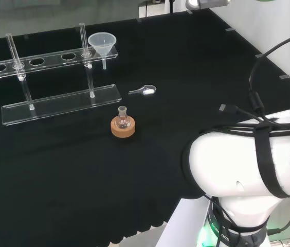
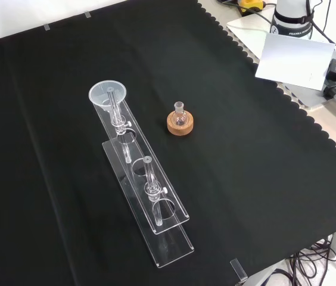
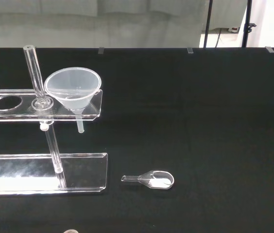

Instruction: Pick up the funnel from the transparent funnel stand.

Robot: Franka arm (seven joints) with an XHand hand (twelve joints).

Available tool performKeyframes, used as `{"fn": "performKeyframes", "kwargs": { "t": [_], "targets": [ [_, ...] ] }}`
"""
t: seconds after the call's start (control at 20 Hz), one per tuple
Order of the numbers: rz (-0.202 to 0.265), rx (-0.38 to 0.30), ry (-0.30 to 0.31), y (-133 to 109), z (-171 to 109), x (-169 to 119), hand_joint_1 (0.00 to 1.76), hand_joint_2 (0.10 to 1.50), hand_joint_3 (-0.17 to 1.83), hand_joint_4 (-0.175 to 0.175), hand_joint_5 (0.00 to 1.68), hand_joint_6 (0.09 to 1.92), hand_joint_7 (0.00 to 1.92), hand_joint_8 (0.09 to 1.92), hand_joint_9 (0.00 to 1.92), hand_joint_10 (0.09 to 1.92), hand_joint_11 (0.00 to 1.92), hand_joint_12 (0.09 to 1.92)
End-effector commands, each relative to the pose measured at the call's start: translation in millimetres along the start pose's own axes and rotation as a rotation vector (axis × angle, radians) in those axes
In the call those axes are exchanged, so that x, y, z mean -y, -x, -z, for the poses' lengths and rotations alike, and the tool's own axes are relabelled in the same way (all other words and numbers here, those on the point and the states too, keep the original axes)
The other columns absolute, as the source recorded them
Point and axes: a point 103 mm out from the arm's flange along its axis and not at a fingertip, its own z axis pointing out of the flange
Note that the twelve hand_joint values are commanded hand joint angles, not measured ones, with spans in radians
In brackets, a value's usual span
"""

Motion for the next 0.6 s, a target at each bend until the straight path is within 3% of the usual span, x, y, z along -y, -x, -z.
{"fn": "performKeyframes", "kwargs": {
  "t": [0.05, 0.25, 0.6],
  "targets": [
    [-0.002, -0.012, 0.006, 13, 0, -3, 0.0, 1.09, 0.57, 0.037, 0.09, 0.1, 0.02, 0.21, 0.03, 0.59, 0.02, 1.23],
    [-0.008, -0.019, 0.003, 42, 2, -10, 0.0, 1.17, 0.44, 0.036, 0.11, 0.09, 0.0, 0.25, 0.03, 0.59, 0.0, 1.28],
    [-0.036, -0.01, -0.01, 39, -4, -16, 0.0, 1.17, 0.42, 0.036, 0.12, 0.09, 0.0, 0.26, 0.04, 0.59, 0.0, 1.29]
  ]
}}
